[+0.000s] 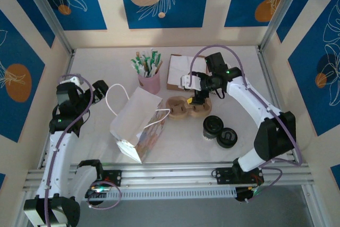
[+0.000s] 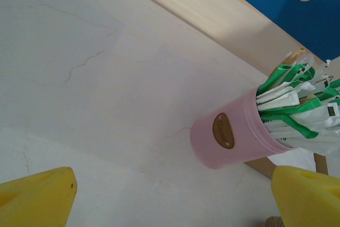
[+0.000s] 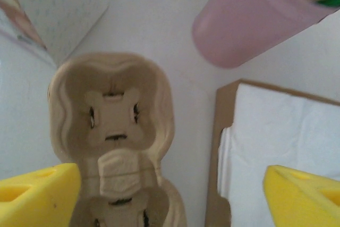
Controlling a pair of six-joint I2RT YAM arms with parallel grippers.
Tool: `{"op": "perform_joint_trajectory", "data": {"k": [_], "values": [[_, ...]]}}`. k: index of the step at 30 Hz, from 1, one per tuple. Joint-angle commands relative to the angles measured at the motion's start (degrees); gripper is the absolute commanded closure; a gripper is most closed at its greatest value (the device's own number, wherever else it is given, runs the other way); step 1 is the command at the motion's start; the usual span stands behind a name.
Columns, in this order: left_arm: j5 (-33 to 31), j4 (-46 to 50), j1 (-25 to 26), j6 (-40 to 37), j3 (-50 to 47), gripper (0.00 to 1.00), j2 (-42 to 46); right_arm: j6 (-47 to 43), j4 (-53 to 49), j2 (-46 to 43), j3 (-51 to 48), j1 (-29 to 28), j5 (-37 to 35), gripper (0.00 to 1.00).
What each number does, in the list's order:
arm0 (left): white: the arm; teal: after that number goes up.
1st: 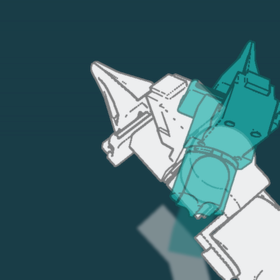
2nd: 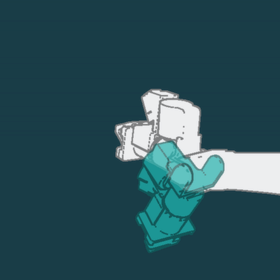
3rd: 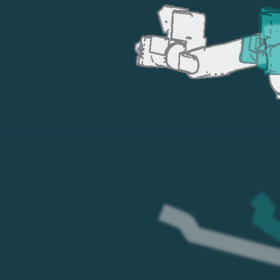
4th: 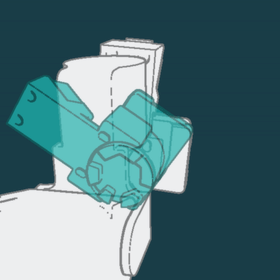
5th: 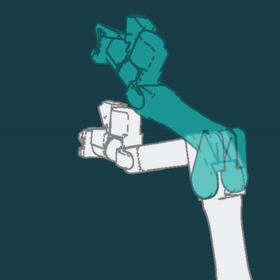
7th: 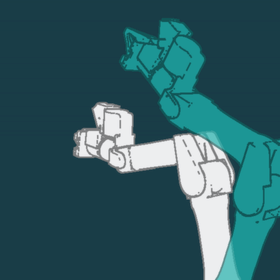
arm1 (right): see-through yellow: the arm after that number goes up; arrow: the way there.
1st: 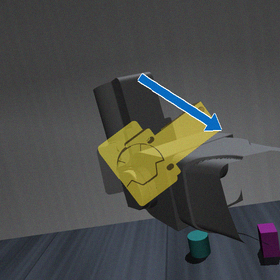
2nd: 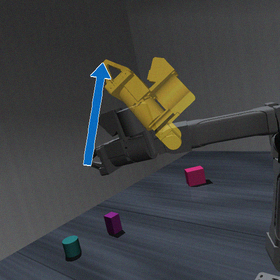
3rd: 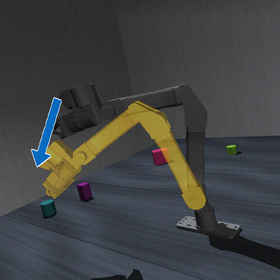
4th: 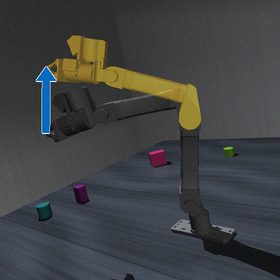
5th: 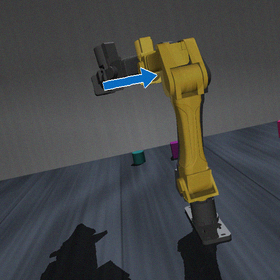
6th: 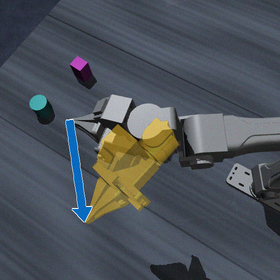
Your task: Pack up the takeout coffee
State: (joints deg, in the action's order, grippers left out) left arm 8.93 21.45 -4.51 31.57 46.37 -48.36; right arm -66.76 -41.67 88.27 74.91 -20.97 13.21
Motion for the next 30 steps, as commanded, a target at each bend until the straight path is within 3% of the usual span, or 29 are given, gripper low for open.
{"op": "perform_joint_trajectory", "data": {"k": [1,9,19,24,30], "values": [[0.08,-1.25,-0.66,-0.2,-0.58,0.06,1.03,-6.72,-3.09,1.8,-0.61,0.02,-2.48,0.15],[0.44,-1.42,-0.67,0.07,-0.58,0.05,1.34,-8.11,-2.97,6.9,-0.68,0.48,-2.11,0.27],[0.83,-1.59,-0.65,0.21,-0.57,0.06,1.34,-7.28,-4.48,10.97,-0.42,-0.39,-2.57,0.32],[0.89,-1.58,-0.67,0.21,-0.58,0.06,1.25,-6.98,-4.21,11.52,-0.44,-0.47,-2.05,0.41],[0.74,-1.54,-0.67,0.13,-0.58,0.05,1.34,-6.63,-4.82,11.46,-0.59,-0.74,-1.31,0.42]]}}
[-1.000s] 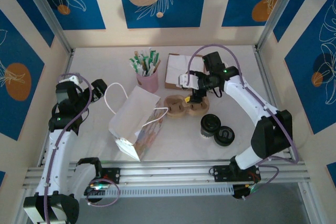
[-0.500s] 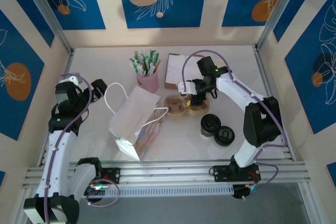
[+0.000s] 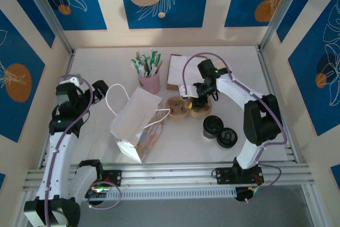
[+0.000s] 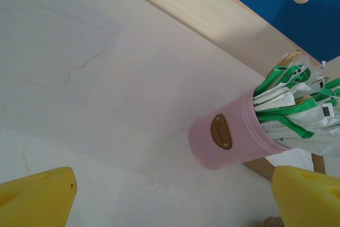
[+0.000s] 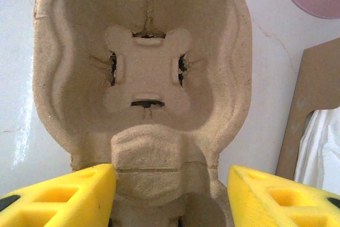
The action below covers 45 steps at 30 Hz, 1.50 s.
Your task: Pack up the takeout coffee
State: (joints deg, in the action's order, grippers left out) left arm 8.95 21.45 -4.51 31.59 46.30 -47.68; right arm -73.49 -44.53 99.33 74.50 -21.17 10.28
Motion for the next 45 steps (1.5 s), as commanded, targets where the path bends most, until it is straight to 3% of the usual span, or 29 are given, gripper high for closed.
{"op": "perform_joint_trajectory", "data": {"k": [1,45], "values": [[0.74,-1.59,-0.66,0.11,-0.5,0.06,0.66,0.21,-2.11,0.36,-0.3,-0.57,1.76,0.42],[0.45,-1.42,-0.64,0.05,-0.51,0.05,0.49,-0.24,-2.75,2.79,0.59,-2.08,0.64,0.51]]}}
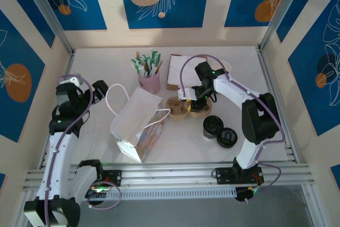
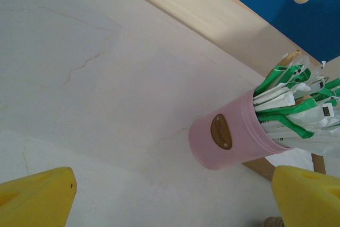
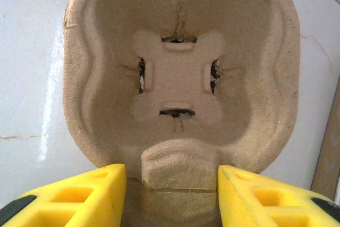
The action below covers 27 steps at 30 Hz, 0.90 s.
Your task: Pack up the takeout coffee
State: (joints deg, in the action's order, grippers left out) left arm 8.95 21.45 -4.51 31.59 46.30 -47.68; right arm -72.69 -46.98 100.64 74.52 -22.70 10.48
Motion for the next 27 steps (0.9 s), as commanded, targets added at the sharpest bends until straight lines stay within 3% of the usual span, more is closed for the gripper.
{"op": "perform_joint_trajectory", "data": {"k": [1,7,13,19,27], "values": [[0.45,-1.43,-0.65,-0.01,-0.51,0.05,0.49,-1.01,-0.31,1.64,0.64,-0.59,0.47,0.52],[0.33,-1.41,-0.67,-0.04,-0.51,0.05,0.49,-1.3,-0.85,2.5,1.41,-0.94,0.02,0.56],[0.28,-1.41,-0.64,-0.13,-0.51,0.05,0.57,-2.02,-1.17,2.46,1.12,-1.03,-0.55,0.47],[0.26,-1.35,-0.65,-0.28,-0.51,0.05,0.57,-1.87,-2.02,1.82,2.11,-1.03,-0.66,0.59],[0.01,-1.38,-0.67,-0.22,-0.51,0.05,0.57,-1.12,-1.11,-3.84,2.14,-0.94,1.73,0.61]]}}
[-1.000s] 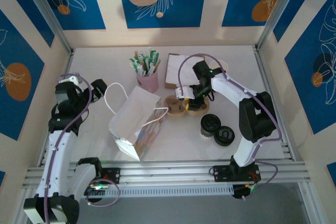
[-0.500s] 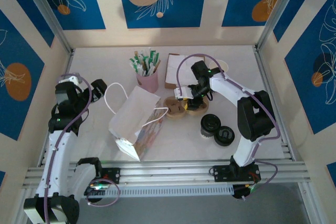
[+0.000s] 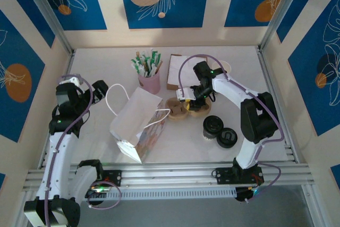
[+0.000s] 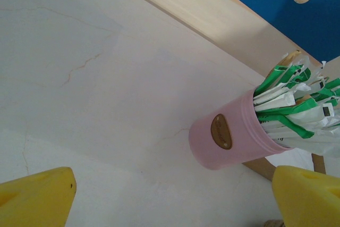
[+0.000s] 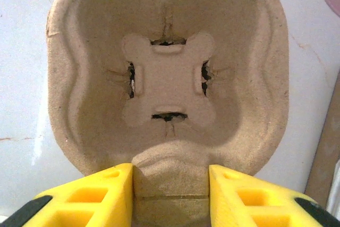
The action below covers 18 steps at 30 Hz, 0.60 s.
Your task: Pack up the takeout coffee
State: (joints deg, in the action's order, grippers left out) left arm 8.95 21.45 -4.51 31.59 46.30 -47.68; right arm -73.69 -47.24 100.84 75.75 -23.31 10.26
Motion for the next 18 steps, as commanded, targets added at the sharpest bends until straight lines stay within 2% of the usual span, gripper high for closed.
{"op": "perform_joint_trajectory", "data": {"k": [1,6,10,14,17,18], "values": [[0.01,-1.31,-0.67,-0.25,-0.51,0.05,0.58,0.01,-0.52,-4.74,0.65,-0.3,2.28,0.61],[-0.16,-1.33,-0.63,-0.37,-0.6,0.05,0.74,1.73,0.02,-6.09,-0.33,0.72,4.72,0.61],[-0.25,-1.3,-0.6,-0.37,-0.6,0.05,0.66,-3.59,-0.54,-4.92,-2.56,0.02,-3.28,0.62],[-0.34,-1.3,-0.59,-0.44,-0.6,0.05,0.65,2.38,-0.17,-5.93,-1.29,1.34,5.7,0.61],[-0.25,-1.3,-0.67,-0.47,-0.6,0.05,0.73,-3.6,-0.68,-5.28,-2.49,-0.64,-2.29,0.64],[-0.25,-1.32,-0.63,-0.41,-0.6,0.05,0.75,-2.4,0.2,-5.85,-2.66,-0.56,0.12,0.65]]}}
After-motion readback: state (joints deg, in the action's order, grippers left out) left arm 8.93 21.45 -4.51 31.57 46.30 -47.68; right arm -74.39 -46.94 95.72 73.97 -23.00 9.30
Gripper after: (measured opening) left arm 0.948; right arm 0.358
